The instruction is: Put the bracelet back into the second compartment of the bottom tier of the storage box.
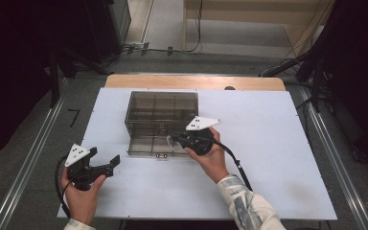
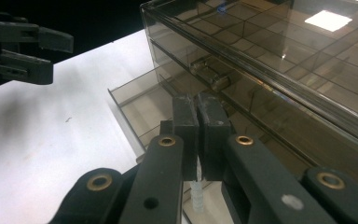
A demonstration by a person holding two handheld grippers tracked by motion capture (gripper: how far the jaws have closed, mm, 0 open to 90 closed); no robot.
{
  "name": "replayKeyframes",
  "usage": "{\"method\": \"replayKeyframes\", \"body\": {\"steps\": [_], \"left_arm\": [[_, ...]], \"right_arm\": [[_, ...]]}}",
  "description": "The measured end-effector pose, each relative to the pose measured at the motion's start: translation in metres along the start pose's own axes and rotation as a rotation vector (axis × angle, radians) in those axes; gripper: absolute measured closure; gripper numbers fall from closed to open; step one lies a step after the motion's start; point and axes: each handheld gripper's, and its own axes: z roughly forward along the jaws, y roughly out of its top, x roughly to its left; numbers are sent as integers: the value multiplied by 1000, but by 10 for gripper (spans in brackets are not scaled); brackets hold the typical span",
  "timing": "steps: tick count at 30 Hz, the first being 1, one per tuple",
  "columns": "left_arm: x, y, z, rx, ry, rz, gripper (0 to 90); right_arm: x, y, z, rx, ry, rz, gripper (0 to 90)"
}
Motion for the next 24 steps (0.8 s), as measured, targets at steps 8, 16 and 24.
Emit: {"method": "replayKeyframes", "body": {"steps": [8, 16, 24], "left_arm": [[0, 0, 0, -3, -4, -4, 51], [0, 0, 0, -5, -8, -7, 51], [1, 0, -1, -6, -11, -7, 51]], "right_arm": [[3, 1, 13, 11, 5, -10, 851], [7, 4, 27, 15, 22, -12, 851], [13, 5, 40, 26, 46, -10, 851]]}}
